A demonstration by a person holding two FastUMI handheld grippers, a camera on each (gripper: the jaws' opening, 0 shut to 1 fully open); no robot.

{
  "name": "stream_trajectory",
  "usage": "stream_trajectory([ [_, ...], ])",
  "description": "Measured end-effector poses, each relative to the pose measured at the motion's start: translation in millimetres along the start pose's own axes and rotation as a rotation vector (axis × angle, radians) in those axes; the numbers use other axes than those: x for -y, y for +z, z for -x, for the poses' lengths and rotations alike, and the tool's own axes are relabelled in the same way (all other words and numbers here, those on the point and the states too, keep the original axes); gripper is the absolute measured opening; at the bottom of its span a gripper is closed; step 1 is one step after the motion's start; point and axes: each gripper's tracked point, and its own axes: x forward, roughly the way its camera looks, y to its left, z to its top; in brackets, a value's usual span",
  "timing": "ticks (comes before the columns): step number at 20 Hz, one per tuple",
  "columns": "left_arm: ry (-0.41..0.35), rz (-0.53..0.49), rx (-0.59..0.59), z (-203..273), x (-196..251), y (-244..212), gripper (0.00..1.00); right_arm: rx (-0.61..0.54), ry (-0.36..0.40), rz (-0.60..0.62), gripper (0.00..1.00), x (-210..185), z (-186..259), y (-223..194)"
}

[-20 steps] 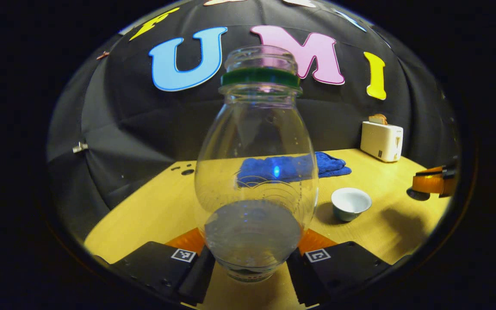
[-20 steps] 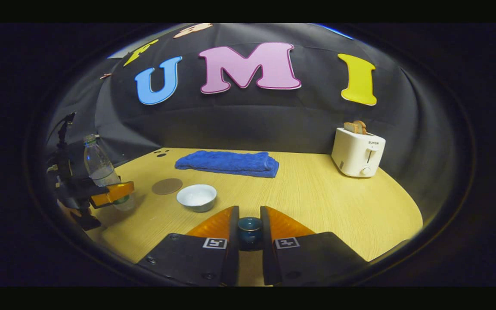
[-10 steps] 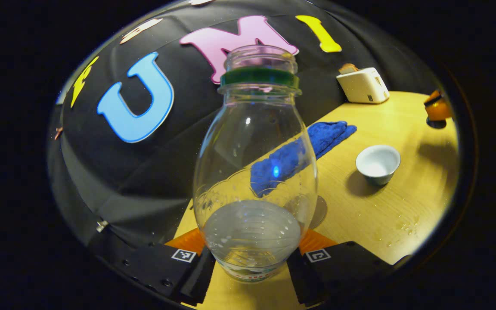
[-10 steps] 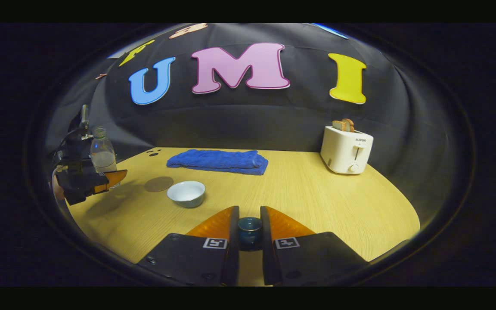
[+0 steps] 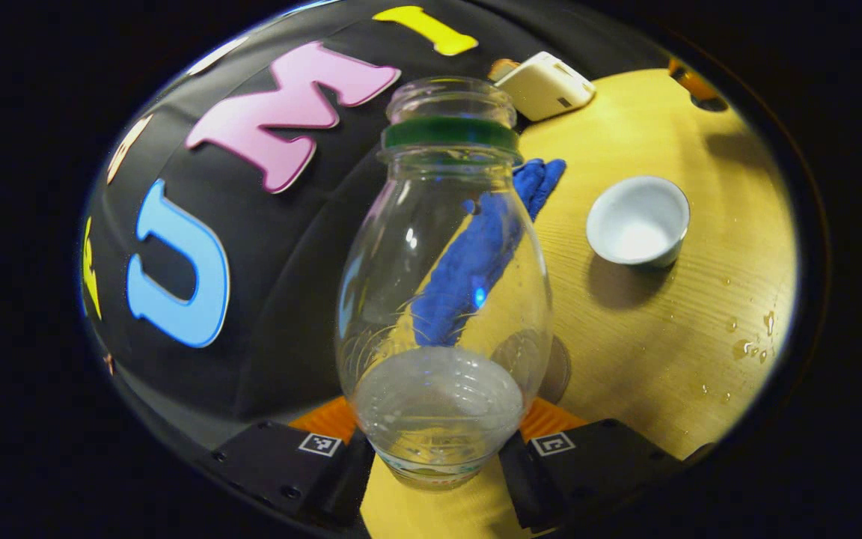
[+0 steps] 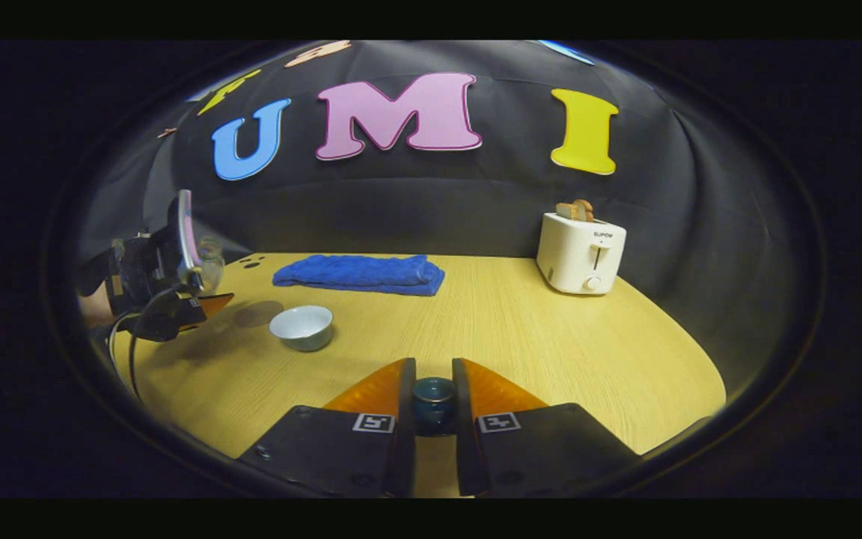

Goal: Open the teacup lid with one hand, grasp the water bottle and pour water into the teacup with the other hand; after pouring, place the water bottle on the coaster and then close the teacup lid.

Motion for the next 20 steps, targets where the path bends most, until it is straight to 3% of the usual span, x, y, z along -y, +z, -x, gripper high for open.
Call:
stream_trajectory([
  [1,-0.008,-0.032,-0.007,-4,3,1,0.77,0.000,-0.002,0.002,0.30,1,1,-1],
  [2,-0.011,-0.068,-0.014,-9,6,4,0.77,-0.001,-0.003,0.006,0.20,2,0,-2],
  [6,0.003,-0.220,-0.029,-25,5,10,0.77,-0.001,-0.007,0.009,0.20,8,2,-4],
  [7,0.001,-0.250,-0.030,-25,5,10,0.77,-0.002,-0.009,0.009,0.30,9,1,-5],
  [13,0.005,-0.403,-0.009,-34,5,27,0.76,-0.006,-0.015,0.013,0.30,18,2,-7],
  [14,0.015,-0.433,-0.005,-36,3,30,0.77,-0.007,-0.015,0.013,0.20,19,2,-8],
  [17,0.031,-0.510,0.001,-40,-1,34,0.77,-0.007,-0.015,0.011,0.25,21,4,-9],
  [20,-0.004,-0.550,-0.020,-45,5,30,0.76,-0.011,-0.014,0.013,0.25,23,3,-12],
])
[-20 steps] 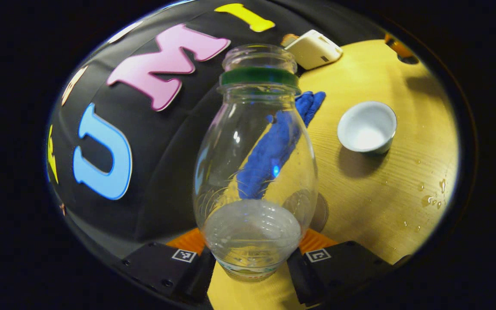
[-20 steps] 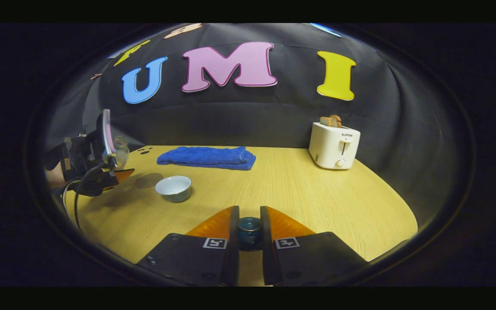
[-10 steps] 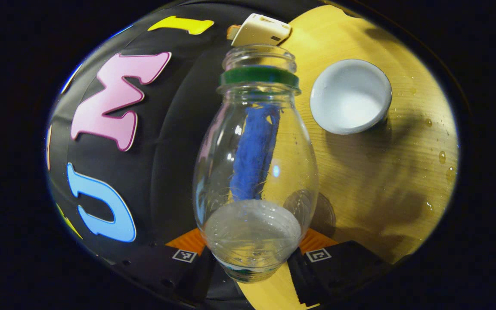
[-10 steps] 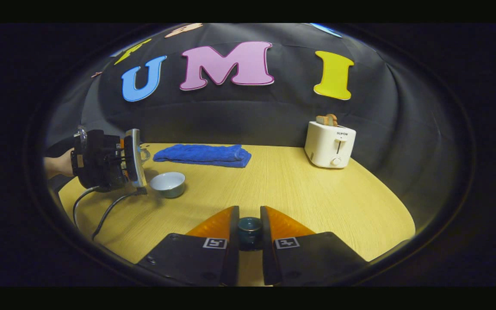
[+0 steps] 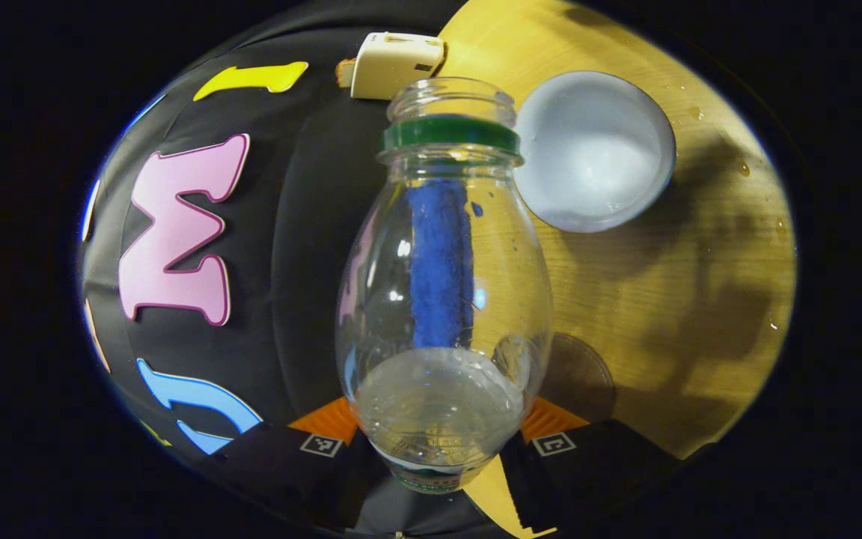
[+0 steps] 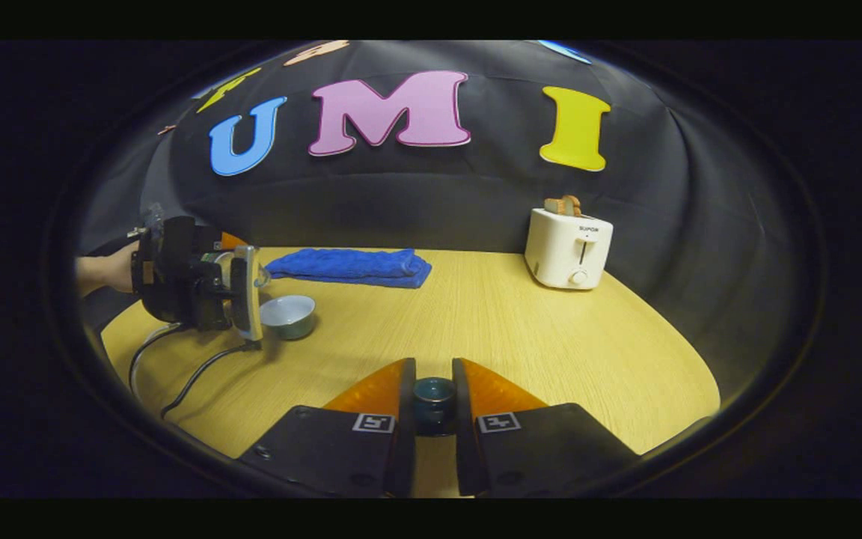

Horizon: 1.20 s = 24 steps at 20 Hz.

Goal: Open the teacup lid with one hand, grasp the water bottle and pour water into the teacup with the other hand; after pouring, place the water bottle on the coaster and then close the teacup lid.

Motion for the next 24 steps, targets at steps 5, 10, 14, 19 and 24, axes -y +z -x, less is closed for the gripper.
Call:
stream_trajectory([
  [5,-0.008,-0.100,-0.007,-4,-2,-1,0.76,-0.003,0.003,0.008,0.20,2,0,-3],
  [10,0.000,-0.216,0.003,-9,-9,3,0.76,-0.002,0.008,0.005,0.30,3,-3,-3],
  [14,0.028,-0.302,0.022,-10,-19,9,0.76,-0.005,0.015,0.007,0.25,4,-4,-5],
  [19,0.039,-0.379,0.026,-14,-27,11,0.76,-0.009,0.019,0.008,0.25,5,-5,-5],
  [24,0.038,-0.442,0.026,-13,-36,13,0.76,-0.010,0.024,-0.003,0.25,4,-5,-6],
])
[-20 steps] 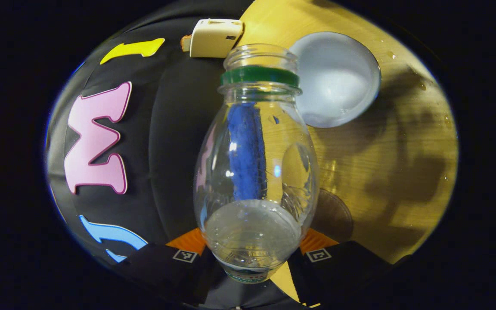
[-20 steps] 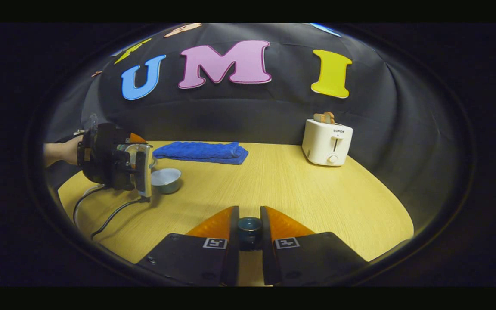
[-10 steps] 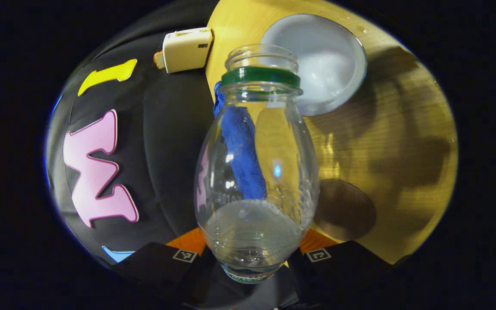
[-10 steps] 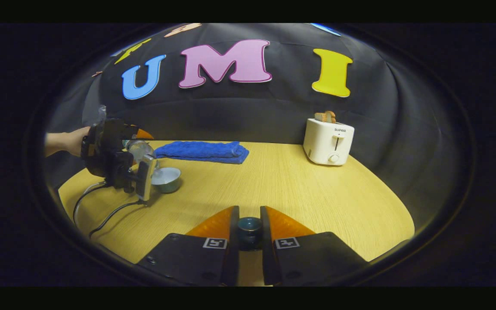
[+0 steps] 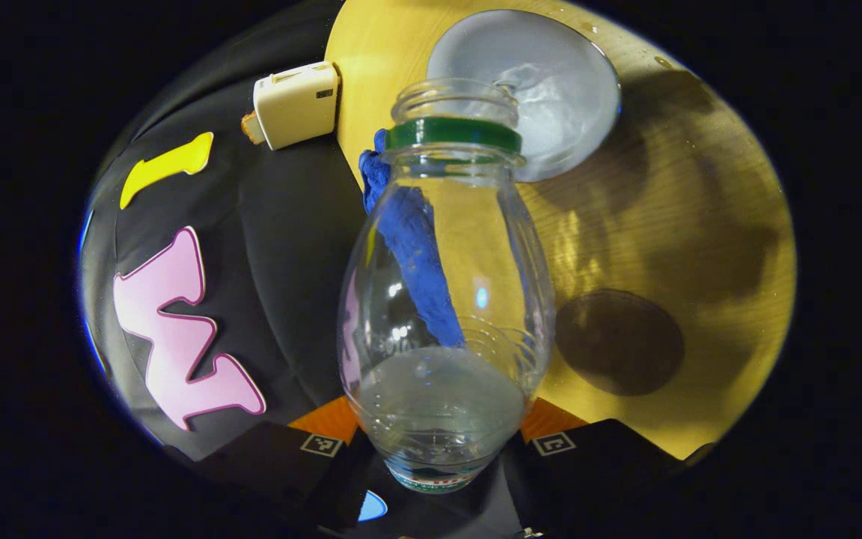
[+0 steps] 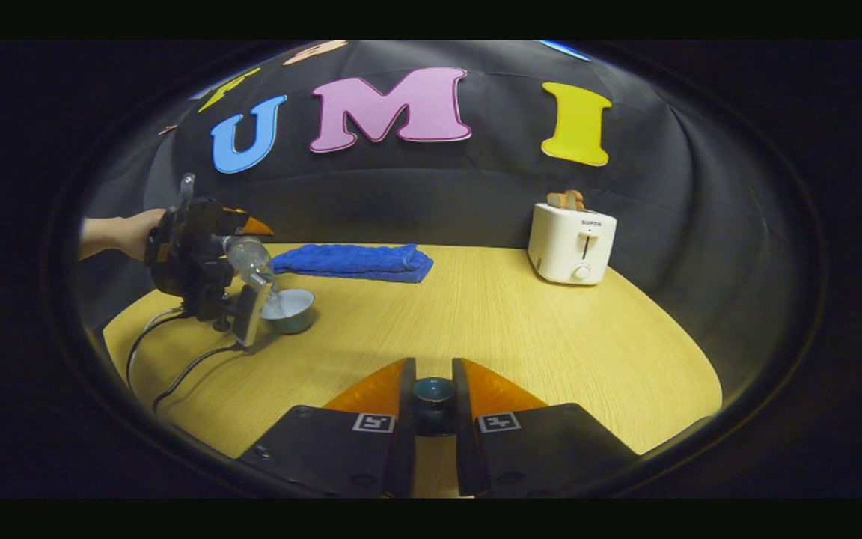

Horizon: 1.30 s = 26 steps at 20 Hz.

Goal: Open the teacup lid with one hand, grasp the water bottle and pour water into the teacup with the other hand; after pouring, place the water bottle on the coaster and then close the teacup lid.

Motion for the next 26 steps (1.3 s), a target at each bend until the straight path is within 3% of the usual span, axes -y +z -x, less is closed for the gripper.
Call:
stream_trajectory([
  [2,0.003,-0.026,0.004,-1,-4,0,0.76,0.003,0.004,0.000,0.30,-1,0,0],
  [3,0.005,-0.040,0.003,-2,-5,0,0.76,0.006,0.006,-0.001,0.25,-1,0,0],
  [7,0.016,-0.086,0.006,-2,-13,-1,0.76,0.014,0.013,-0.005,0.25,-2,2,1],
  [8,0.017,-0.090,0.004,-2,-13,-1,0.76,0.015,0.013,-0.006,0.30,-2,3,2],
  [10,0.014,-0.110,-0.005,-2,-16,-3,0.77,0.020,0.014,-0.017,0.25,-2,3,3],
  [11,0.010,-0.118,-0.013,0,-17,-4,0.76,0.021,0.015,-0.025,0.30,-2,4,4],
  [15,0.006,-0.156,-0.026,2,-20,-4,0.76,0.035,0.015,-0.042,0.20,-4,8,8],
  [20,0.013,-0.230,-0.026,1,-30,-3,0.76,0.044,0.016,-0.051,0.30,-7,12,9],
  [24,0.009,-0.285,-0.030,2,-36,-3,0.77,0.053,0.021,-0.055,0.25,-10,15,12],
  [26,0.009,-0.317,-0.028,3,-40,0,0.77,0.054,0.025,-0.055,0.30,-12,17,12],
])
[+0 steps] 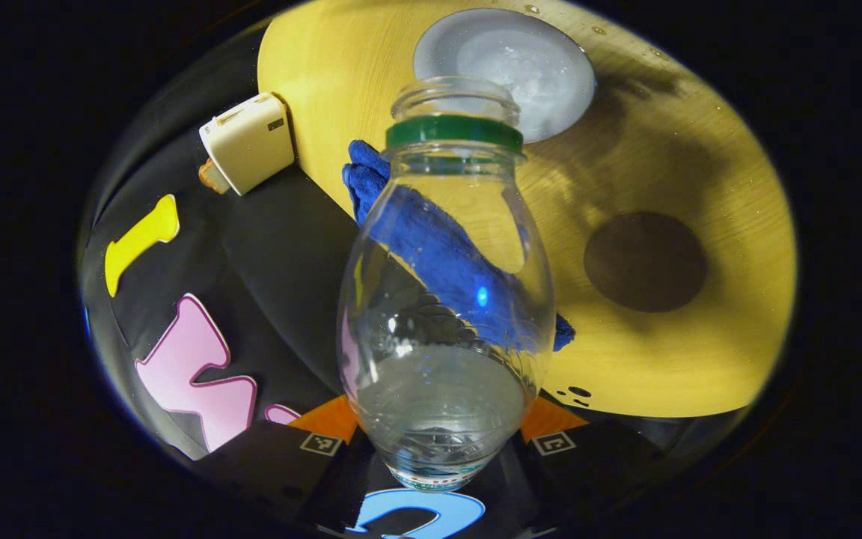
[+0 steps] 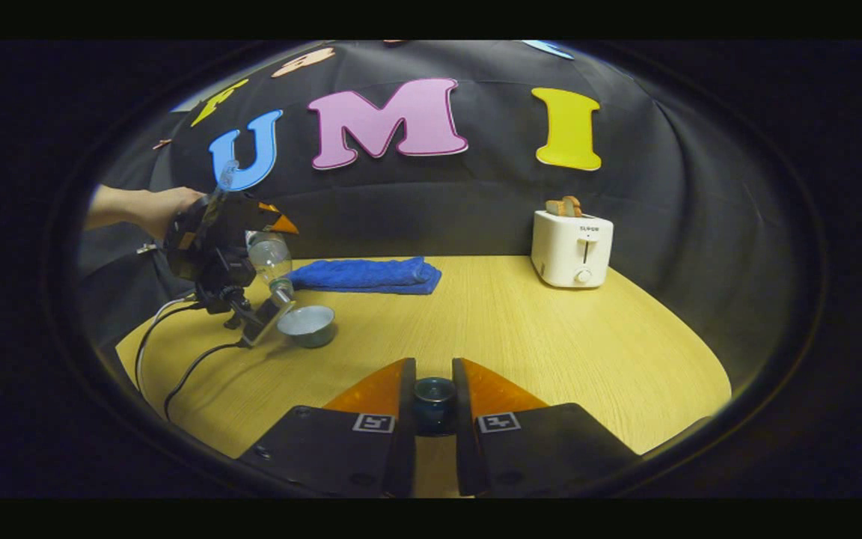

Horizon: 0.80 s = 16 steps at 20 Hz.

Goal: Open the teacup lid with one hand, grasp the water bottle and pour water into the teacup with the other hand; after pouring, place the water bottle on the coaster and then close the teacup lid.

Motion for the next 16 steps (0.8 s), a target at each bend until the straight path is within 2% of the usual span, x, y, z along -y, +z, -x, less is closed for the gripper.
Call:
stream_trajectory([
  [3,0.003,-0.031,0.007,1,-2,2,0.77,0.001,0.007,-0.007,0.30,-4,2,1],
  [4,0.003,-0.038,0.008,2,-3,2,0.76,0.001,0.009,-0.010,0.25,-5,2,1],
  [6,0.013,-0.063,0.014,2,-7,3,0.77,0.003,0.013,-0.011,0.25,-9,2,3],
  [7,0.017,-0.071,0.018,2,-7,4,0.77,0.005,0.014,-0.009,0.30,-9,3,5],
  [8,0.016,-0.073,0.018,2,-7,5,0.77,0.006,0.015,-0.006,0.25,-10,3,5],
  [16,0.008,-0.052,0.019,-2,-2,5,0.77,0.015,0.020,-0.005,0.25,-14,-2,13],
])
